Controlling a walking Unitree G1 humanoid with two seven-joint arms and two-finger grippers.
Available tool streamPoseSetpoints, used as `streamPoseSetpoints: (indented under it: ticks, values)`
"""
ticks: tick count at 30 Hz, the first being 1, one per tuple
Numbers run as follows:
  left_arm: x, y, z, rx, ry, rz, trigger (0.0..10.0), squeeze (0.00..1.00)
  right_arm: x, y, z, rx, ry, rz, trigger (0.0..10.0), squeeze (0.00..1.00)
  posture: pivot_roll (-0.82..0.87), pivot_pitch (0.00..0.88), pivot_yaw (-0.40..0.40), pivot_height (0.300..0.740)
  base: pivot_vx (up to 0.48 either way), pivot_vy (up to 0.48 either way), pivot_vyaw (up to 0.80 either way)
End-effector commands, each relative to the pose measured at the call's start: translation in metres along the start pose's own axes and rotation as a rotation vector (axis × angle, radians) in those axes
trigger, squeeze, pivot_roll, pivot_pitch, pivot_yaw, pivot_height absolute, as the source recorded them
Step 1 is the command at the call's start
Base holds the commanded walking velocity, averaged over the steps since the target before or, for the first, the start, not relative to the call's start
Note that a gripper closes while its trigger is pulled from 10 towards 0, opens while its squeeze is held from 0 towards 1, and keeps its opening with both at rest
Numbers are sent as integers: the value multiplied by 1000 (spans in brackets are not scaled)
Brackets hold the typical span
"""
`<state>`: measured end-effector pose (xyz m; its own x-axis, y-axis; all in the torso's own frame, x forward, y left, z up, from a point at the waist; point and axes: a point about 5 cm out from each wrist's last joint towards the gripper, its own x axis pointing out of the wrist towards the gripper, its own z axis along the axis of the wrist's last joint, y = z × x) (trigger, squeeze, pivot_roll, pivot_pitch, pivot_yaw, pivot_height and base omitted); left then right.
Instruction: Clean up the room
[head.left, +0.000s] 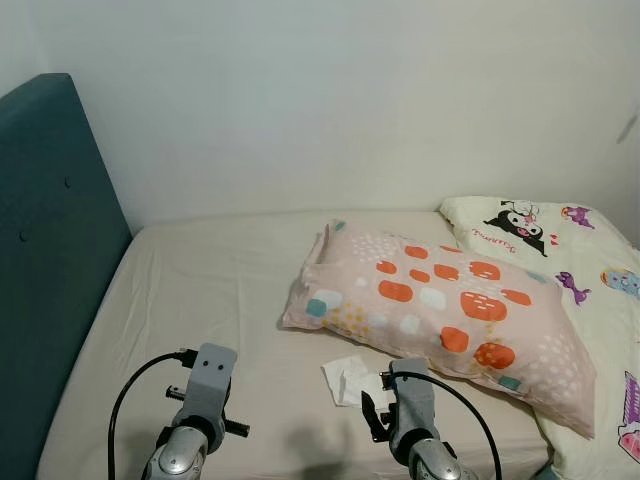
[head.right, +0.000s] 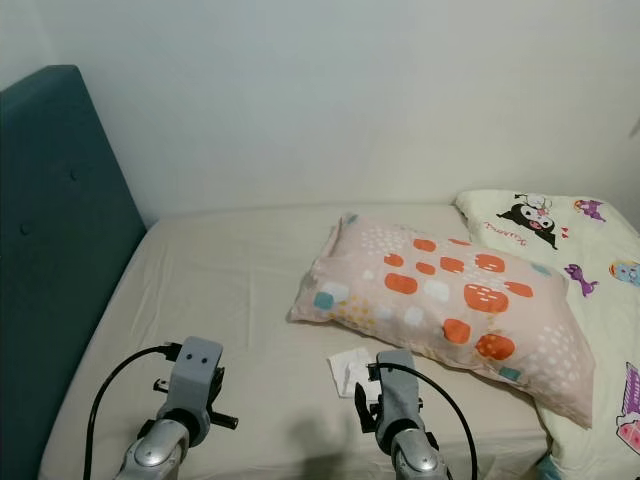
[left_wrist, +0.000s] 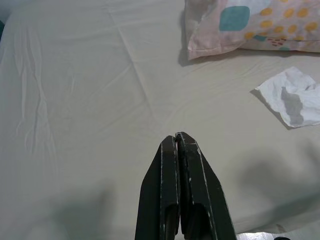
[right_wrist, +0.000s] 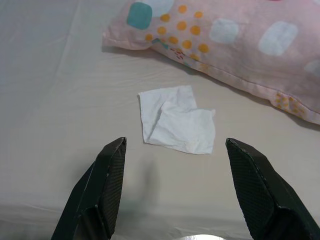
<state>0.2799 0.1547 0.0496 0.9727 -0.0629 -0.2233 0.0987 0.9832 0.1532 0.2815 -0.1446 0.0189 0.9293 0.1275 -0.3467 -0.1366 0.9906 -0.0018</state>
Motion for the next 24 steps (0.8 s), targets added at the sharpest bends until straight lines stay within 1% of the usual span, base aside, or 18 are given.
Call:
streamPoseSetpoints:
  ticks: [1, 11, 24]
  values:
    - [0, -2, 0, -25, -1, -5, 10000, 0, -1, -2, -1, 9, -7, -9, 10000, 0, 39, 104, -40, 676, 0, 0, 0]
    - [-1, -2, 0, -23, 1, -7, 10000, 0, -2, -2, -1, 10, -6, -9, 10000, 0, 41, 110, -39, 621, 0, 0, 0]
    - [1, 0, 4, -11, -3, -15, 10000, 0, -1, -2, -1, 23, -14, -18, 10000, 0, 52, 118, -28, 621, 0, 0, 0]
